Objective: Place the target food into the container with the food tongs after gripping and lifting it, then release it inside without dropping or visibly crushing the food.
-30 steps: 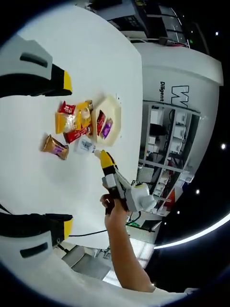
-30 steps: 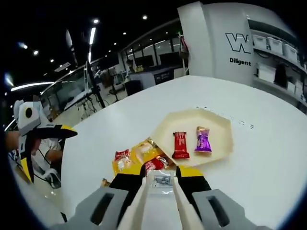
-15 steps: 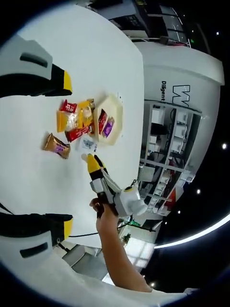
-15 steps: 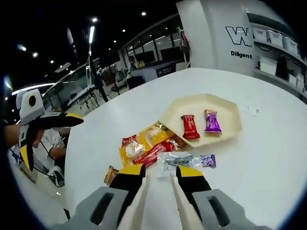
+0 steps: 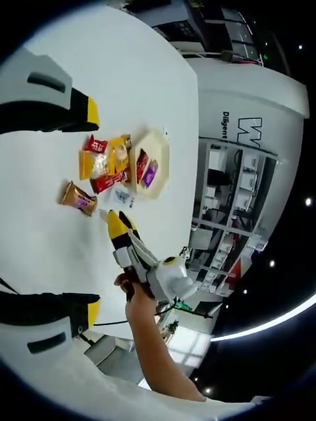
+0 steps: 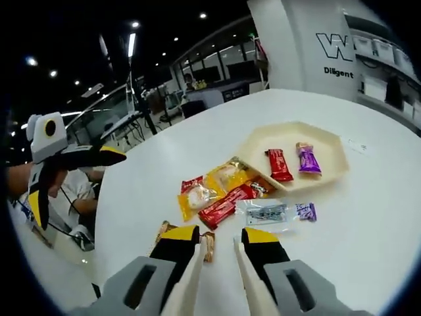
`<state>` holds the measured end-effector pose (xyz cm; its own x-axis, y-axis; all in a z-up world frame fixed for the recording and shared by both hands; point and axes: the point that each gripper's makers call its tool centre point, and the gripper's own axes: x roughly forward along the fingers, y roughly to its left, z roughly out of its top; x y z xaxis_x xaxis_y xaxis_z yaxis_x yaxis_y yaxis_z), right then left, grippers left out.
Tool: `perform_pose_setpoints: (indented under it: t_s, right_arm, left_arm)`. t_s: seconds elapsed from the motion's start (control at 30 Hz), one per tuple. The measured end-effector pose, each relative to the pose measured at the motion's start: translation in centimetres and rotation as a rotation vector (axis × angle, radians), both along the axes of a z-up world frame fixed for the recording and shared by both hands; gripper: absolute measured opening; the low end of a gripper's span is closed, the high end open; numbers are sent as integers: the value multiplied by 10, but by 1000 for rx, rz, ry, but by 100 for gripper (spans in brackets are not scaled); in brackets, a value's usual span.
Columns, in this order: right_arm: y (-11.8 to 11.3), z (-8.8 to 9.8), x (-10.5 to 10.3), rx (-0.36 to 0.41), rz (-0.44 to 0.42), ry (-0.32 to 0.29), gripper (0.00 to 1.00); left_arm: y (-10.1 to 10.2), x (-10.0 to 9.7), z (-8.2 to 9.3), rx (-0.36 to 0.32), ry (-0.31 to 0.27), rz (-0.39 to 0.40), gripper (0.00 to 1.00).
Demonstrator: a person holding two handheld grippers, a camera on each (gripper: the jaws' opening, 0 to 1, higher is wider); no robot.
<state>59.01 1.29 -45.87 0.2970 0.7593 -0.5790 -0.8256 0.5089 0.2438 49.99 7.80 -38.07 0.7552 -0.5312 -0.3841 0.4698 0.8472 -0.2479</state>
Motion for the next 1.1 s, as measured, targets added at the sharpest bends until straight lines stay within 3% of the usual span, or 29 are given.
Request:
perform_pose_setpoints:
  t_s: [0.3, 0.8, 0.93, 0.97, 1.1]
  right_arm:
    - [6, -12, -11, -43, 36, -11, 21]
    - [0, -16, -8, -87, 46, -56, 20]
    - [-9, -17, -5, -105, 46, -68, 20]
    - [-24, -18, -1, -119, 33, -75, 20]
    - [-39, -19, 4, -131, 14, -78, 20]
  left_arm:
    - [4, -4, 0, 0, 4, 7, 99]
    - [6, -7, 1, 1, 7, 12, 99]
    - [5, -6, 2, 2, 3, 8, 99]
    - [4, -5, 2, 1, 3, 5, 99]
    - [2, -4, 3, 1, 1, 1, 99]
